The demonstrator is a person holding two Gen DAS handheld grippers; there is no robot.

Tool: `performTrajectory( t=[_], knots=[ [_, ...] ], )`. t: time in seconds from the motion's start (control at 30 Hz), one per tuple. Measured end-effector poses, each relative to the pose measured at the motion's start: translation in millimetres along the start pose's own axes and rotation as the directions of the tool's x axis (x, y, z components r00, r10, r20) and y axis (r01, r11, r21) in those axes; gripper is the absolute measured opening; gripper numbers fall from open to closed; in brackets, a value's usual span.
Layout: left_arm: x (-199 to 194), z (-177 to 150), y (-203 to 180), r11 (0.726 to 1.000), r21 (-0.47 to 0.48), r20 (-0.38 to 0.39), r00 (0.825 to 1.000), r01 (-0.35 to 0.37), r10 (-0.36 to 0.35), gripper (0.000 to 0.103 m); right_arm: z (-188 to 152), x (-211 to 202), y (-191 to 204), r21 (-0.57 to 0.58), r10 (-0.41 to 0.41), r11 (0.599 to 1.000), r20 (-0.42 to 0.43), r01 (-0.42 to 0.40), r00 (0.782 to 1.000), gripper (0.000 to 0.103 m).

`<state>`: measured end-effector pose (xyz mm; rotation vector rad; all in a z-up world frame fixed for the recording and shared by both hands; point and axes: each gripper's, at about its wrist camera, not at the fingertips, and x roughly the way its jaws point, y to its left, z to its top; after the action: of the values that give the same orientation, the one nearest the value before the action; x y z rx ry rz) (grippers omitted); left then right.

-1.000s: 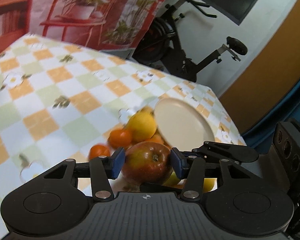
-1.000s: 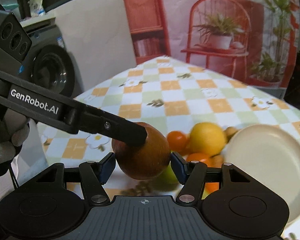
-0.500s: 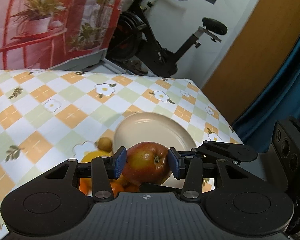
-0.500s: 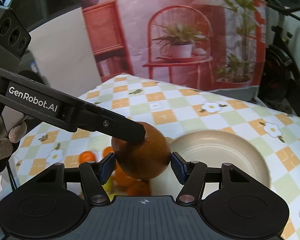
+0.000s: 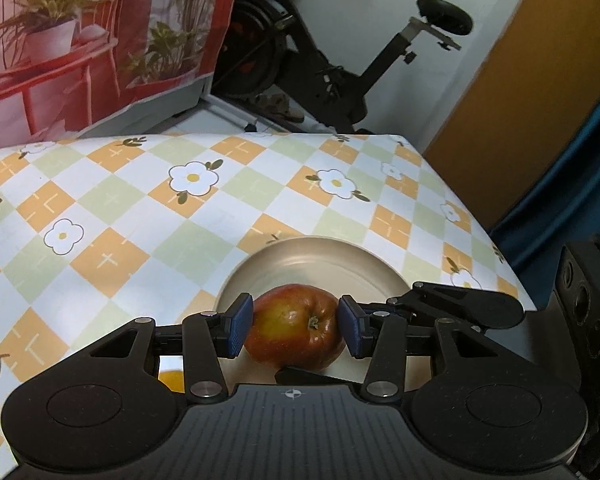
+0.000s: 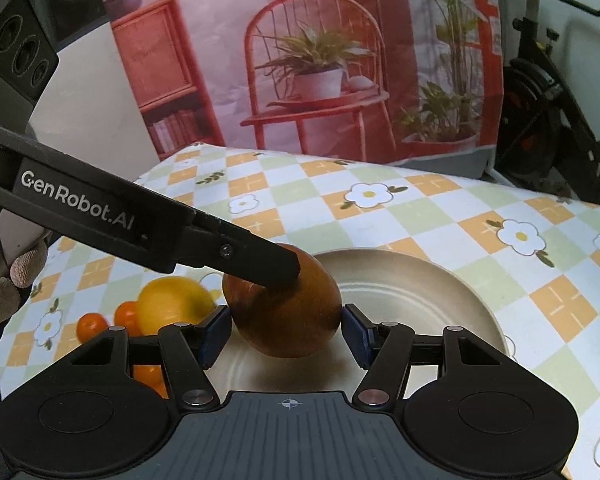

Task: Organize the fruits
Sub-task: 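Lift the red apple with the left gripper and carry it over the plate, then open the left gripper to release the red apple onto the plate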

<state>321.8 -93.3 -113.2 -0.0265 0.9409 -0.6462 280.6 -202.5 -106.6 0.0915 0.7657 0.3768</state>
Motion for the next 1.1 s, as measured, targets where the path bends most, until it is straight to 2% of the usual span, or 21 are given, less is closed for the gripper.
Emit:
performTrajectory(
  t=[0.37,0.7,0.87,1.1],
  knots=[
    [26.9,14.3,12.2,1.000,-0.029,-0.020,1.000,-0.006,0.006,0.050,5.1,28.5,-13.1,-0.012,-0.027,1.000,-0.011,0.027,1.000,0.057],
    [32.0,18.4,17.2,0.999,-0.053,0.003,1.000,-0.003,0.003,0.050,4.6,34.7,-19.3,0.027,-0.024,0.999,0.010,0.024,1.000,0.057],
    [30.8,17.8,11.3,0.999,-0.029,0.010,1.000,-0.024,0.024,0.050,5.1,30.0,-16.2,0.016,-0.047,0.999,-0.001,0.047,0.999,0.062],
    [19.9,12.8,4.0,0.996,-0.037,0.046,0.995,-0.084,0.086,0.048,-11.7,0.9,-17.7,0.081,-0.080,0.994,0.031,0.077,0.996,0.063]
  ],
)
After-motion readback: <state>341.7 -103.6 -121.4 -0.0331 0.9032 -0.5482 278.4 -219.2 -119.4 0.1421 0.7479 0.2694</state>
